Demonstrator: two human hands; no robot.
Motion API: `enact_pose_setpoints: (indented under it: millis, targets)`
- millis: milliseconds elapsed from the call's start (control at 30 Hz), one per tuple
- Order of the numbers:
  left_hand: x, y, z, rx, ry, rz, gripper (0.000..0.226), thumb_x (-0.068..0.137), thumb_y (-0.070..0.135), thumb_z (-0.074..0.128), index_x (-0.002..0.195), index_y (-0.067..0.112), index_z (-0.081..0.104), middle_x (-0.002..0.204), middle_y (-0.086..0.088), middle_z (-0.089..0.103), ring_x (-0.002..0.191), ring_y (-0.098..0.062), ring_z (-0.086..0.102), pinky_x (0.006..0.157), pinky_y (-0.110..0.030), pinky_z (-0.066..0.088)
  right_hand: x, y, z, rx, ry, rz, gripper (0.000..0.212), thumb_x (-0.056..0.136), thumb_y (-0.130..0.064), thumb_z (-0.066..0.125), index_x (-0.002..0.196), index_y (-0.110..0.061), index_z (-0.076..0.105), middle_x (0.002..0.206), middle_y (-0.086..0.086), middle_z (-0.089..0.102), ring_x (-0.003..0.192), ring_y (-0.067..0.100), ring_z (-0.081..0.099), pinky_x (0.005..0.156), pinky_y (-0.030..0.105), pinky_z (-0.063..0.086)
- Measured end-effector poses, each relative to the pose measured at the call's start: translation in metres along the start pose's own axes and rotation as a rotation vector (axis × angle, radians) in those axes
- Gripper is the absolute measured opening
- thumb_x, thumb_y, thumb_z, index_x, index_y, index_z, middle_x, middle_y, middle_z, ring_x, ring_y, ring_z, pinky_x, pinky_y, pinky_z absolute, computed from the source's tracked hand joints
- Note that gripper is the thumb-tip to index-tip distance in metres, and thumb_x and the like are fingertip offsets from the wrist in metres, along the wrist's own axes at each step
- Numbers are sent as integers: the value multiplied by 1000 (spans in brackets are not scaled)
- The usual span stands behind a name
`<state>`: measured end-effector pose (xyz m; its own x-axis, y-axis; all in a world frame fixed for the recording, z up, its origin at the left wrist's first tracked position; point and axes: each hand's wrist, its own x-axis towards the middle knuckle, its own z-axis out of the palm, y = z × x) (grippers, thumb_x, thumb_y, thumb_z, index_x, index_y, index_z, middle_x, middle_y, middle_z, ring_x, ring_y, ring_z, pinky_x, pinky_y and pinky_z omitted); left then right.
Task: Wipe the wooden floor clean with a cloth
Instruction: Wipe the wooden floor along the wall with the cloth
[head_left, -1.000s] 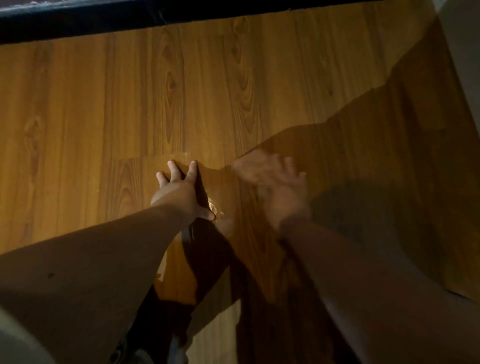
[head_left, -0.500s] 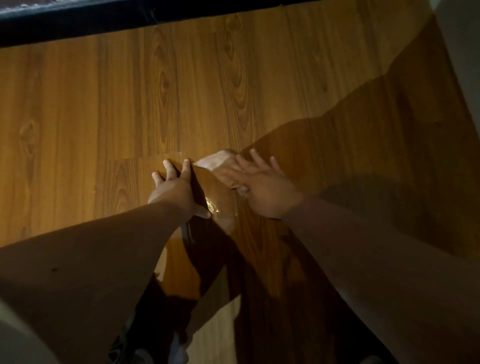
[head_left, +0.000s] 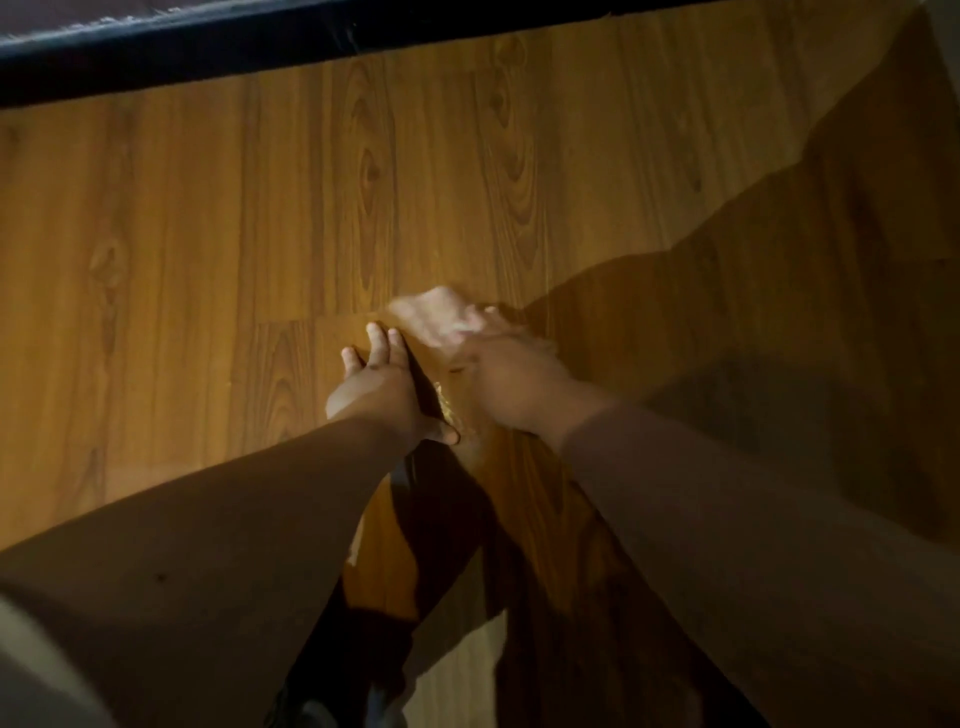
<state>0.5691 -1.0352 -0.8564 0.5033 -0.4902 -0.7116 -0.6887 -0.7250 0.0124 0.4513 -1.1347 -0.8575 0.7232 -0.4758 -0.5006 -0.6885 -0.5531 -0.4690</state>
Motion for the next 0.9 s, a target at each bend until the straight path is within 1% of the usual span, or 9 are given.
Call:
enact_pose_setpoints:
  millis: [67, 133, 200, 267, 367, 500, 633, 733, 900]
  targets:
    - [-1, -4, 3, 3, 8, 10, 139, 60, 55, 82, 151, 17, -16, 157, 0, -24, 146, -32, -12, 114, -48, 22, 8, -7, 0, -23, -84, -76, 57, 98, -18, 42, 151, -31, 26, 162, 5, 6, 148, 29, 0, 117, 48, 9]
    - [-1, -4, 7, -45, 22, 18, 141, 59, 57, 82, 150, 16, -18, 157, -1, -24, 145, -32, -14, 113, -53, 22, 9, 8, -11, 76, 17, -24, 54, 97, -20, 47, 149, -27, 35, 160, 6, 19, 146, 27, 16, 118, 40, 17]
    - [-1, 5, 9, -218, 92, 38, 140, 59, 64, 77, 149, 18, -21, 158, -4, -22, 145, -29, -15, 112, -60, 15, 5, 34, -28, 614, 120, 87, 41, 97, -17, 47, 137, -22, 53, 142, 5, 51, 123, 13, 48, 108, 23, 36]
    - [4, 26, 10, -332, 268, 138, 129, 61, 78, 59, 148, 25, -20, 158, -2, -20, 145, -23, -18, 111, -60, 3, 2, 46, -37, 989, 315, 151, 34, 97, -17, 44, 122, -25, 65, 116, 3, 68, 104, 13, 61, 99, 32, 48]
    - [12, 57, 10, -203, 386, 450, 95, 74, 78, 36, 148, 41, -11, 160, 5, -15, 145, -23, -17, 111, -56, -3, 9, 50, -32, 853, 482, 243, 33, 97, -20, 38, 115, -22, 66, 119, 1, 65, 111, 15, 59, 100, 31, 45]
    - [30, 46, 12, 264, 320, 683, 64, 95, 55, 29, 151, 37, 6, 161, 3, 6, 147, -23, 1, 117, -46, 3, 0, 64, -18, 352, 452, 343, 44, 98, -22, 39, 142, -17, 46, 151, 8, 39, 140, 22, 32, 113, 26, 22]
    - [36, -31, -6, 113, 537, 238, 55, 92, 47, 42, 137, 17, 40, 148, -11, 31, 125, -33, 39, 104, -45, 34, -19, 83, -3, 90, 251, 335, 60, 101, -31, 37, 155, -22, 11, 162, 5, -5, 149, 21, -6, 120, 41, 1]
    - [37, -75, -25, -149, 438, -194, 68, 92, 51, 43, 141, 5, 30, 147, -20, 26, 133, -39, 30, 105, -54, 35, -19, 84, 4, 43, 270, 322, 64, 101, -36, 35, 155, -21, 4, 162, 7, -10, 148, 21, -11, 119, 43, -3]
    - [50, -7, -32, 14, 392, -14, 70, 98, 39, 44, 151, 9, 10, 156, -19, 12, 144, -37, 11, 109, -55, 29, -20, 80, 15, 171, 472, 303, 59, 99, -24, 42, 153, -16, 20, 162, 7, 6, 149, 19, -3, 119, 40, -2]
